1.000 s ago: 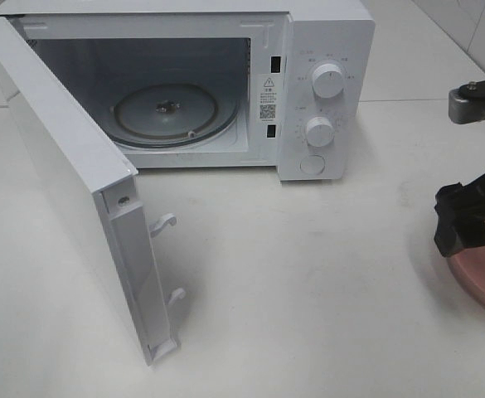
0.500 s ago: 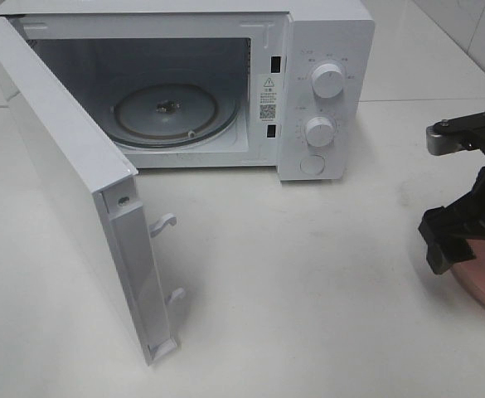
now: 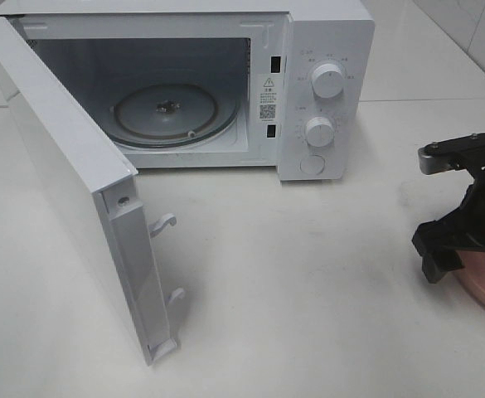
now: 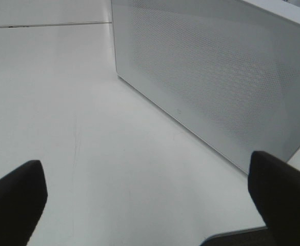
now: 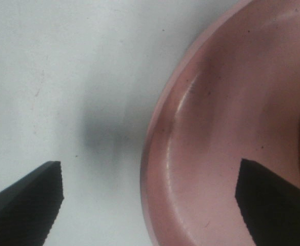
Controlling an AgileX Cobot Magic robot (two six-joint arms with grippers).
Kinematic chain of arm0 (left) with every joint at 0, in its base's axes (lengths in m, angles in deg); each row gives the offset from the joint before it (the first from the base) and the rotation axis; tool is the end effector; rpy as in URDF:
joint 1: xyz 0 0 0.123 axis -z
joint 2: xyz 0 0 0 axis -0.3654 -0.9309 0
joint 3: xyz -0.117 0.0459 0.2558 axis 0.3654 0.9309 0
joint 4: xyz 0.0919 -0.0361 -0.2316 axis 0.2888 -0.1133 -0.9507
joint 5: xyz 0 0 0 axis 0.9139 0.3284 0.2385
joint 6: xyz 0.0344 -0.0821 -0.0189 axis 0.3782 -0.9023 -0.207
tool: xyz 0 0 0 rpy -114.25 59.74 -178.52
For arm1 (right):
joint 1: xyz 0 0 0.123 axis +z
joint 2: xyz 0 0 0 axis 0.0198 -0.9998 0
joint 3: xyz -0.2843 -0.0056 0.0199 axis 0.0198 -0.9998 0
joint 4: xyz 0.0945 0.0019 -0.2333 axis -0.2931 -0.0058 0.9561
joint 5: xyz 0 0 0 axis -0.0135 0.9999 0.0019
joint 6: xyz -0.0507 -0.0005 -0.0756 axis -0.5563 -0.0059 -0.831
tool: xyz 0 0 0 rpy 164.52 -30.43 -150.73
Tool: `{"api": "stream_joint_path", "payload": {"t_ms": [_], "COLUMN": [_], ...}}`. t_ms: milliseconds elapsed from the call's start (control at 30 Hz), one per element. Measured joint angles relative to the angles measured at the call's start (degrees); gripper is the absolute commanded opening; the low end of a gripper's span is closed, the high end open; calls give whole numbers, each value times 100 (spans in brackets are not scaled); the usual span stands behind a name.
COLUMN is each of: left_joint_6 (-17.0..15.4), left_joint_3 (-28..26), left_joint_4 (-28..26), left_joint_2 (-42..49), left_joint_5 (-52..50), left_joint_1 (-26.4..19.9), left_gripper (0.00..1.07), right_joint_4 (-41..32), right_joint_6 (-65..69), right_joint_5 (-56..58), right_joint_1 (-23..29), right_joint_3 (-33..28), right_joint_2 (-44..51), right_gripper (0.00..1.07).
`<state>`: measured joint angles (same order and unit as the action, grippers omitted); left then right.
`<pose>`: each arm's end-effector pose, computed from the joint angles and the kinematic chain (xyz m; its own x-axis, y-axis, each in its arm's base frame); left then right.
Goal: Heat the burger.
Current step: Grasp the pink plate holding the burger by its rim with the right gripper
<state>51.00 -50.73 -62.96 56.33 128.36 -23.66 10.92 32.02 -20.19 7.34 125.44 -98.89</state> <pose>-0.0097 -0.0182 0.2824 -0.4420 0.0327 -0.8964 0.1589 0.9864 -0.0423 0.2716 0.0320 0.1462 -0.9592 -0.1659 -0.2291 -0.1473 0.9844 -0.0959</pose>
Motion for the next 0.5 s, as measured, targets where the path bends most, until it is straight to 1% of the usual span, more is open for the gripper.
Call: {"api": "stream_joint_path", "payload": {"t_ms": [167,500], "left_joint_6": [0,0], "left_joint_3": [0,0], "left_joint_4": [0,0], "left_joint_2": [0,0], "left_joint_5": [0,0], "left_joint_1": [0,0], "left_gripper": [100,100], "right_joint_4": [0,-40], "right_joint_6": [-6,-57], "right_joint_5": [-160,-378], "right_joint_1": [-132,-149], "right_joint_3": [0,6], "right_joint_2": [-269,-659], "right_gripper": [87,86]}}
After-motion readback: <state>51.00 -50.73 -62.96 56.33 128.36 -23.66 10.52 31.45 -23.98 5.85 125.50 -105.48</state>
